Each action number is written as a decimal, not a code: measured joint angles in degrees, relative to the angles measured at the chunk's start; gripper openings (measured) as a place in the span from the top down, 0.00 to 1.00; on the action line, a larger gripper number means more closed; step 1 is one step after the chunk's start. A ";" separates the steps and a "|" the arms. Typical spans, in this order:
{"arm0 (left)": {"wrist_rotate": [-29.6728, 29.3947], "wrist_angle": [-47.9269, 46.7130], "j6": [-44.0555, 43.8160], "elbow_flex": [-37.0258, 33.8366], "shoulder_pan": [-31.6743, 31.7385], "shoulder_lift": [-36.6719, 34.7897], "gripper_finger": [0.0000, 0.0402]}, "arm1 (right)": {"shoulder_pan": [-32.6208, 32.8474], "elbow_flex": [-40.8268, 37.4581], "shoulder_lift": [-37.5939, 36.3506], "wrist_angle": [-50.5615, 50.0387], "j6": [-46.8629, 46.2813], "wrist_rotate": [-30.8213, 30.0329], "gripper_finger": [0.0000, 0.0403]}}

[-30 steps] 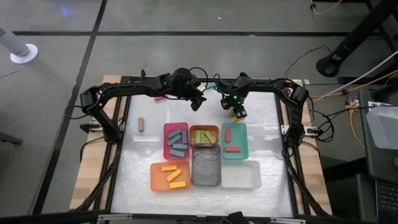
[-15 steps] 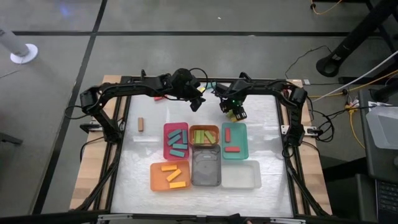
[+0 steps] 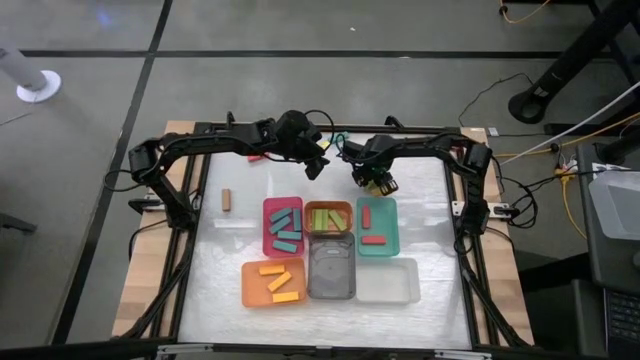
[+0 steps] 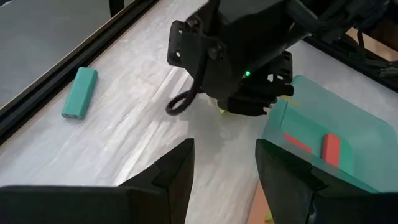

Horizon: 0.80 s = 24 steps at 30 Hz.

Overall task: Sort blocks
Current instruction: Put the green block into the top orange bin

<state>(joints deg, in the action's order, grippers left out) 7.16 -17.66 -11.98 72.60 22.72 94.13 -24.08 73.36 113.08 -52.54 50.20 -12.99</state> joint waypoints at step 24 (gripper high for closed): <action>0.00 0.06 -1.29 0.00 0.04 0.00 0.61 | 0.77 0.11 -0.15 1.45 5.63 6.77 0.71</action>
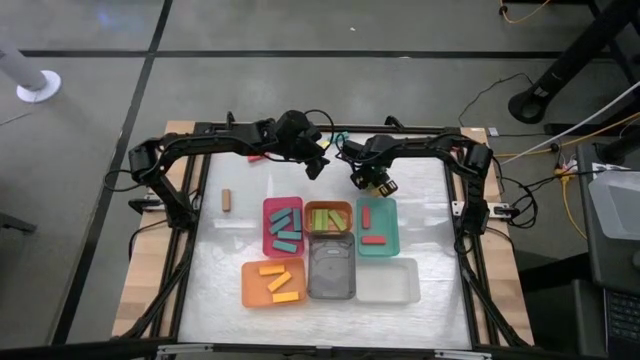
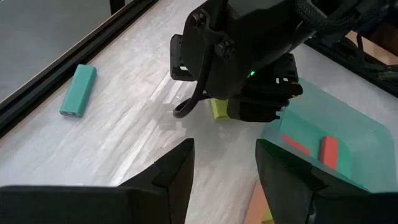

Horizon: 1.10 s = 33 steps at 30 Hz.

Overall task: Sort blocks
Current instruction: Put the green block into the top orange bin

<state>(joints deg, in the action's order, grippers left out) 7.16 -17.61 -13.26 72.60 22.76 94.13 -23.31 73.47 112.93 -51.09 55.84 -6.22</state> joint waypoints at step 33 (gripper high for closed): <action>-4.12 -25.22 12.96 -0.02 17.72 -2.58 0.61 | 12.95 24.11 0.17 -10.10 -16.03 12.40 0.72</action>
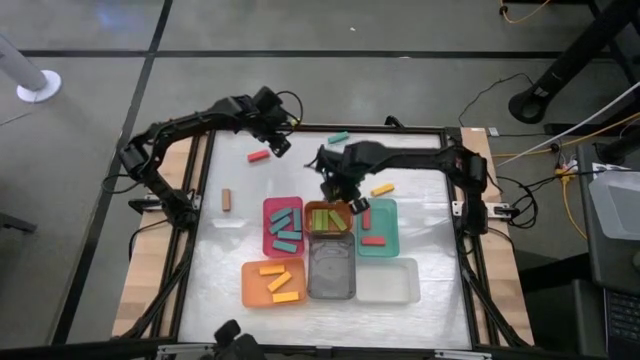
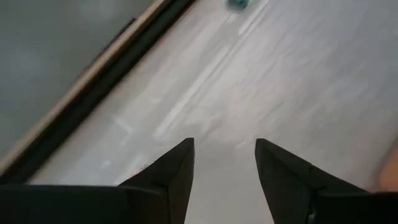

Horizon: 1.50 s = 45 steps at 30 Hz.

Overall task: Sort blocks
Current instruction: Put the green block into the top orange bin, then put the orange block into the green bin

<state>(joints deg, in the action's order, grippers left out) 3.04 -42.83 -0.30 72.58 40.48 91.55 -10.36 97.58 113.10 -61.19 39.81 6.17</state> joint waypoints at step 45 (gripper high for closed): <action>-6.51 -7.78 22.79 0.00 6.64 16.32 0.50 | 10.28 22.01 0.37 -15.18 -20.74 -20.73 0.49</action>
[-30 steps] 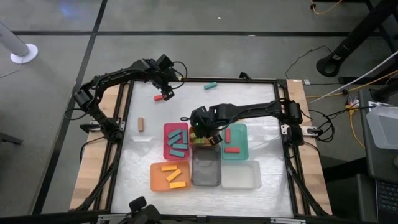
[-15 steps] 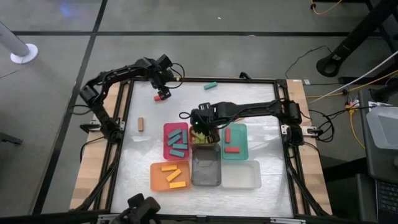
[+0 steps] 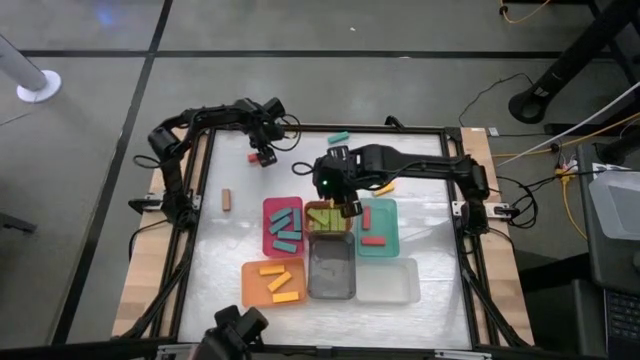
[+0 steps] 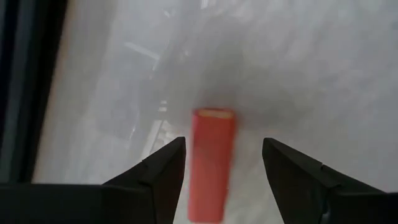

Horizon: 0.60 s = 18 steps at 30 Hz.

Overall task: Sort blocks
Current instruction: Put the orange block into the green bin

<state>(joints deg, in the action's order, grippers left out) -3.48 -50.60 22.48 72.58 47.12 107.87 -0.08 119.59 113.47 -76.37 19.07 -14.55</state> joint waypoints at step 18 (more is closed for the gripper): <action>-0.86 1.13 -3.95 0.11 0.10 3.43 0.80 | -8.99 5.44 -2.28 -13.56 -0.85 0.14 0.49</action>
<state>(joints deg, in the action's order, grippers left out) -4.34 -49.47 18.54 72.69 47.22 111.30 -9.07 125.03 111.19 -89.93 18.22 -14.42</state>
